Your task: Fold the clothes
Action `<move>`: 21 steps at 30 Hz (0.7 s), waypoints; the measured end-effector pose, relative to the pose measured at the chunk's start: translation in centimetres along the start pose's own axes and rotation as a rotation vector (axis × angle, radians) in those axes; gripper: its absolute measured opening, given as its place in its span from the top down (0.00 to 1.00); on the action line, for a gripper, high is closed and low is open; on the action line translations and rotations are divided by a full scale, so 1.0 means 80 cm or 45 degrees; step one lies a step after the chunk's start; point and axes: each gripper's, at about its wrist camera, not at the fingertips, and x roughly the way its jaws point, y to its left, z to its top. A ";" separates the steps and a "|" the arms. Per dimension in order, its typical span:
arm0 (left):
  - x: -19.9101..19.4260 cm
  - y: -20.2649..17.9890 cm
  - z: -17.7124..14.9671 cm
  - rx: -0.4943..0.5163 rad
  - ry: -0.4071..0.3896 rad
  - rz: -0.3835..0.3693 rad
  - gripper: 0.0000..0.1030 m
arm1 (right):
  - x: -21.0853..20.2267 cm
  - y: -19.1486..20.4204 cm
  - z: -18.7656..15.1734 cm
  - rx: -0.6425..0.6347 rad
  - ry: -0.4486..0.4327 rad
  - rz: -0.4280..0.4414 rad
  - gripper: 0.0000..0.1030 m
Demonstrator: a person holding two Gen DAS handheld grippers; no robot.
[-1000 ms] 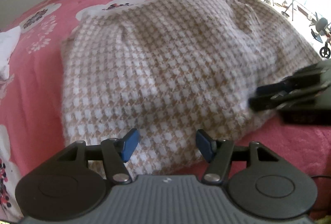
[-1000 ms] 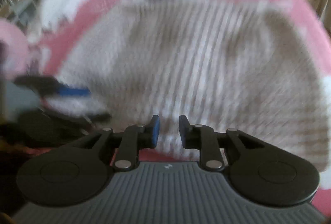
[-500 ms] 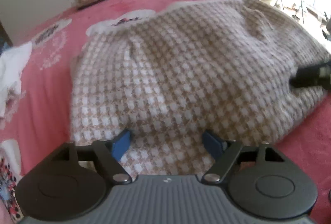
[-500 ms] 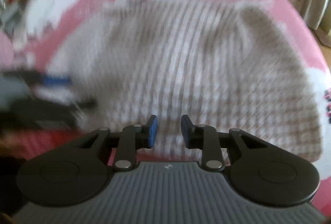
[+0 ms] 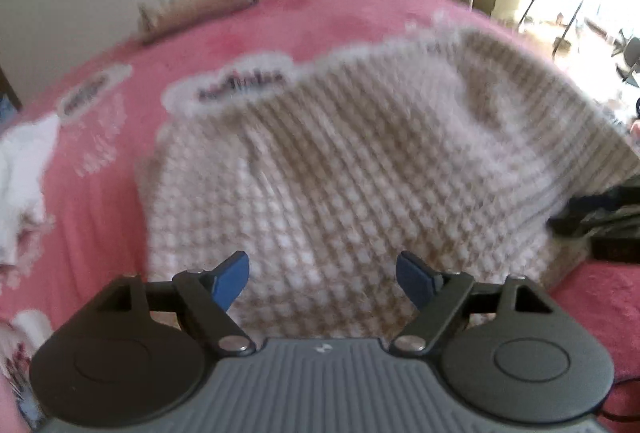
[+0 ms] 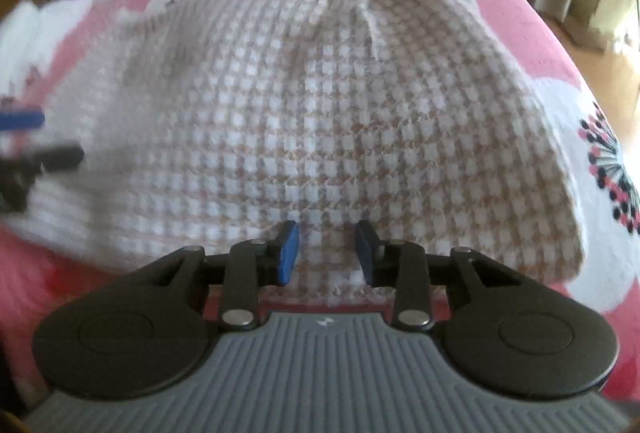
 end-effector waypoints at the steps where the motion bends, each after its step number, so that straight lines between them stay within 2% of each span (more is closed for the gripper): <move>1: 0.010 -0.002 -0.002 -0.003 0.021 0.014 0.19 | -0.007 0.002 0.007 0.012 -0.005 -0.008 0.71; 2: 0.019 -0.005 -0.003 -0.006 0.042 0.027 0.17 | -0.017 0.004 0.012 0.014 -0.029 -0.004 0.71; 4: 0.019 -0.008 -0.005 0.002 0.022 0.043 0.16 | -0.043 0.013 0.014 -0.021 -0.142 0.047 0.70; 5: 0.019 -0.008 -0.005 0.002 0.020 0.047 0.16 | -0.047 0.019 0.013 -0.049 -0.161 0.048 0.70; 8: 0.021 -0.007 -0.004 -0.033 0.020 0.049 0.14 | -0.019 0.027 0.004 -0.096 -0.072 0.037 0.67; 10: 0.023 -0.008 -0.002 -0.058 0.022 0.053 0.12 | 0.002 0.022 0.001 -0.063 -0.037 0.059 0.65; 11: 0.024 -0.008 -0.001 -0.070 0.023 0.056 0.12 | -0.003 0.020 0.010 -0.030 -0.017 0.063 0.65; 13: 0.023 -0.010 -0.005 -0.067 0.016 0.063 0.11 | -0.023 0.022 0.023 -0.008 -0.076 0.070 0.65; 15: 0.021 -0.010 -0.006 -0.081 0.029 0.062 0.10 | -0.035 0.025 0.027 -0.043 -0.142 0.021 0.63; 17: 0.019 -0.010 -0.006 -0.096 0.042 0.062 0.08 | -0.016 0.019 0.019 -0.033 -0.080 -0.040 0.59; 19: 0.021 -0.010 -0.004 -0.100 0.060 0.062 0.05 | 0.008 0.009 0.006 -0.015 -0.036 -0.037 0.55; 21: 0.022 -0.010 -0.002 -0.094 0.094 0.059 0.02 | 0.004 0.005 0.012 0.017 -0.028 -0.026 0.52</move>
